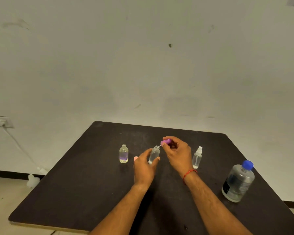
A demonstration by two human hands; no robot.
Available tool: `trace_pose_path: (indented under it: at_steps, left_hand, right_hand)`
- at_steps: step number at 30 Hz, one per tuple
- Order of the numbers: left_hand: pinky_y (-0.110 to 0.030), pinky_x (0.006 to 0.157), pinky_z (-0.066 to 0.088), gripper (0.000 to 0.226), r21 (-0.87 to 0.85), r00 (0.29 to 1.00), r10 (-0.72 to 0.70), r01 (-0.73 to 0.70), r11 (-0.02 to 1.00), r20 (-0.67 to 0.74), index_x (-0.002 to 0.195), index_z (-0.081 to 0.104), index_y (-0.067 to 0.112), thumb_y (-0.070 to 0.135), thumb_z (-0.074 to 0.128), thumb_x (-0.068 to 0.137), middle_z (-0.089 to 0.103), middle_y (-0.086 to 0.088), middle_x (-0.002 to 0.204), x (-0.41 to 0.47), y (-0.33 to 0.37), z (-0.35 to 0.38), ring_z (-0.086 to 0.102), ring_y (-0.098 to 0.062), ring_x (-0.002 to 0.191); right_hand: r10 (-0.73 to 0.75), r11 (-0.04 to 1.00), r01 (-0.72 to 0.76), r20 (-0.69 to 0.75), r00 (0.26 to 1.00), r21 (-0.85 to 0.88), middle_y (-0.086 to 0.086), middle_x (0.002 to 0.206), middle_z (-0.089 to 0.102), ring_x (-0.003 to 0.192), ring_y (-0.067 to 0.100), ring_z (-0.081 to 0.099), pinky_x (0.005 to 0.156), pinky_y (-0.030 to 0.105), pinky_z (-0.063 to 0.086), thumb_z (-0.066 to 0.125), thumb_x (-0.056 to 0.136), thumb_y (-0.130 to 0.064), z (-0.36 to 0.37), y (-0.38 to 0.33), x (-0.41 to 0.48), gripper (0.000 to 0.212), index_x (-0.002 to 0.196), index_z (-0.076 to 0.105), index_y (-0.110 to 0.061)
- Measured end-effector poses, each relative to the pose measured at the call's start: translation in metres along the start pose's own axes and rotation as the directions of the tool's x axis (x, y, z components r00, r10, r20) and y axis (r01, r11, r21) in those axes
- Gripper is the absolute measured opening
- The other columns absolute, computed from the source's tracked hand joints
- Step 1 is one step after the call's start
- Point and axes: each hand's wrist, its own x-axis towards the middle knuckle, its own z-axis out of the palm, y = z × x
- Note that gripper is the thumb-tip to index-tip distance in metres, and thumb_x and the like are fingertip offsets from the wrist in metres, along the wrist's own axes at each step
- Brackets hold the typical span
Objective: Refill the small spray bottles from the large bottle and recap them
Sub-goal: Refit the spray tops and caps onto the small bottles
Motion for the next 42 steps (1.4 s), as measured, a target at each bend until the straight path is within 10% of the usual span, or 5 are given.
trace_pose_path:
  at_steps: [14, 24, 31, 42]
  left_hand:
    - [-0.021, 0.085, 0.057, 0.038, 0.017, 0.995, 0.061, -0.062, 0.998, 0.076, 0.125, 0.067, 0.027, 0.031, 0.076, 0.088, 0.07, 0.016, 0.11, -0.01, 0.011, -0.004, 0.068, -0.004, 0.092]
    - [0.006, 0.082, 0.034, 0.042, 0.019, 0.996, 0.078, -0.079, 0.997, 0.047, 0.129, 0.066, 0.025, 0.025, 0.077, 0.088, 0.071, 0.002, 0.087, -0.014, 0.021, -0.005, 0.06, -0.009, 0.067]
    - [-0.015, 0.082, 0.051, 0.037, 0.026, 0.997, 0.062, -0.064, 0.998, 0.053, 0.122, 0.067, 0.032, 0.031, 0.078, 0.086, 0.063, 0.032, 0.093, -0.012, 0.013, -0.003, 0.063, 0.014, 0.091]
    - [-0.004, 0.081, 0.047, 0.036, -0.006, 0.994, 0.083, -0.082, 0.997, 0.067, 0.123, 0.065, 0.035, 0.028, 0.075, 0.089, 0.073, 0.007, 0.09, -0.018, 0.021, -0.003, 0.058, -0.004, 0.064]
  right_hand:
    - [0.066, 0.963, 0.02, 0.307, 0.949, -0.27, -0.002, 0.098, 0.063, 0.093, 0.011, 0.06, 0.085, 0.023, 0.051, 0.062, 0.093, -0.016, 0.004, 0.007, 0.013, 0.005, 0.097, 0.064, -0.018]
    - [0.082, 0.946, -0.027, 0.157, 0.984, -0.324, -0.008, 0.075, 0.063, 0.068, 0.006, 0.059, 0.059, 0.014, 0.046, 0.078, 0.076, -0.046, 0.004, 0.001, 0.008, 0.028, 0.083, 0.061, -0.024]
    - [0.047, 0.996, -0.023, 0.273, 0.961, -0.09, -0.012, 0.12, 0.063, 0.105, 0.003, 0.06, 0.077, 0.012, 0.052, 0.07, 0.086, -0.01, -0.002, 0.004, 0.008, 0.06, 0.138, 0.046, -0.028]
    - [0.089, 0.995, -0.082, 0.152, 0.984, -0.053, -0.003, 0.091, 0.061, 0.086, 0.01, 0.062, 0.073, 0.019, 0.053, 0.084, 0.074, -0.024, 0.005, 0.004, 0.0, 0.057, 0.12, 0.05, -0.029]
